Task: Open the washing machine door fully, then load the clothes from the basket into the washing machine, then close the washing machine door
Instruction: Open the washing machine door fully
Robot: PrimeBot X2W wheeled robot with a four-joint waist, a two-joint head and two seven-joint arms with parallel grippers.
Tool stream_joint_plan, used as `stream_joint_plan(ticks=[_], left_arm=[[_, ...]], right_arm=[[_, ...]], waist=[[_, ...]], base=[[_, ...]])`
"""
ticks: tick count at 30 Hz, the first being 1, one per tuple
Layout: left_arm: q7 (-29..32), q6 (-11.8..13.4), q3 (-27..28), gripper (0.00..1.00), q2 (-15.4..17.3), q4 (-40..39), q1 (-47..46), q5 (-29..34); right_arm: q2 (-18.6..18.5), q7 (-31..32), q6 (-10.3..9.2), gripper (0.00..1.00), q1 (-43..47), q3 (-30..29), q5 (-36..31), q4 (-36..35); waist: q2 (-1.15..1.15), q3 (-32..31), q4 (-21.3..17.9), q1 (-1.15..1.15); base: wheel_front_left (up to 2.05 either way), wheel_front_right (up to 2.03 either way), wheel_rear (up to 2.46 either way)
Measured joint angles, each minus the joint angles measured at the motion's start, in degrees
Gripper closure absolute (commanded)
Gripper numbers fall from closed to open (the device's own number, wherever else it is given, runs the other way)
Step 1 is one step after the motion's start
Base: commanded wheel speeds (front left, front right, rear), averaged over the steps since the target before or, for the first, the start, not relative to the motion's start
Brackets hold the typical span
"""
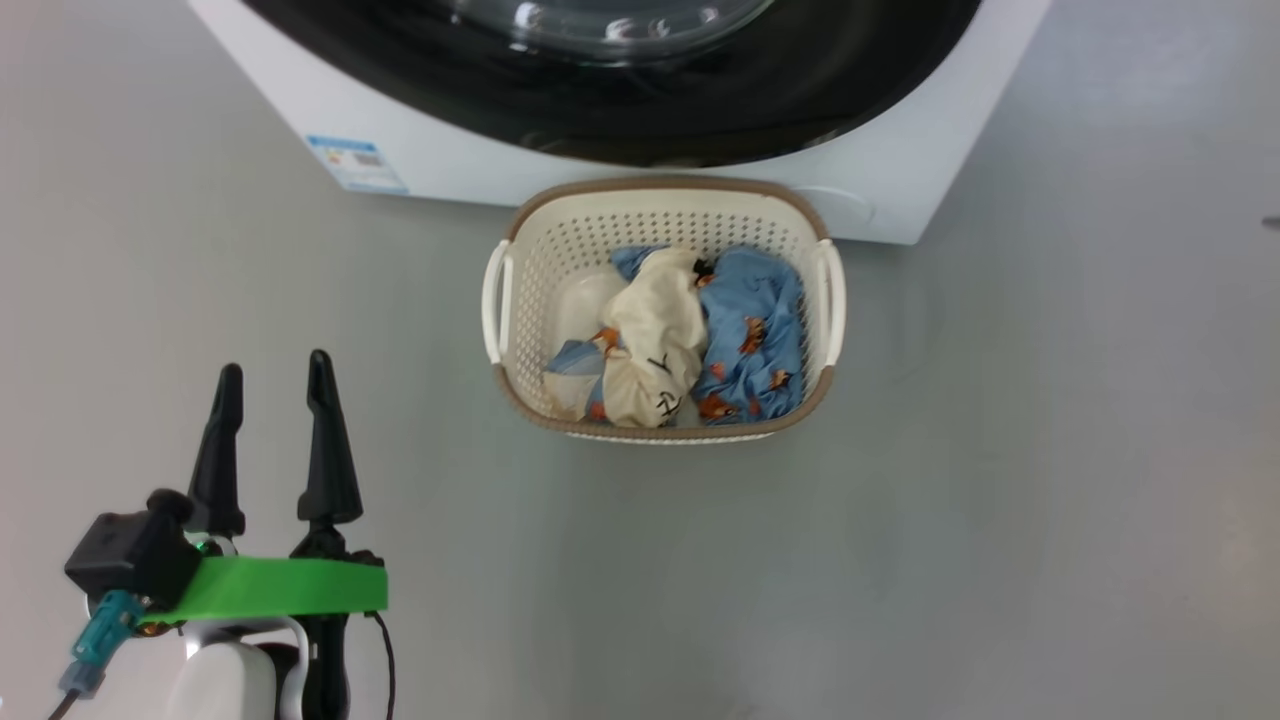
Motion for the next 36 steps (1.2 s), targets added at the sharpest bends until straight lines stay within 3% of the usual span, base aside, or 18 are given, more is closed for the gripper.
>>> stream_joint_plan(ticks=[17, 28, 36], left_arm=[[-0.01, 1.04, -2.31, 0.0, -0.09, -3.39, -2.07, -1.64], [-0.01, 1.54, -3.49, 0.0, -0.23, -3.76, -3.02, -2.6], [-0.01, 1.79, -4.08, 0.0, -0.31, -4.11, -3.42, -2.93]], right_arm=[[-0.7, 18.82, 0.0, 1.0, -12.45, -1.43, 17.4, 1.77], [0.2, 30.5, 0.0, 1.0, -18.36, -4.46, 21.11, 6.03], [1.41, 34.4, 0.0, 1.0, -22.05, -4.22, 19.89, 9.65]], waist=[[0.0, 5.99, 4.62, 0.0], [0.0, 8.27, 6.12, -0.01], [0.0, 9.79, 7.31, 0.0]], base=[[0.0, 0.0, 0.0], [0.0, 0.0, 0.0], [0.0, 0.0, 0.0]])
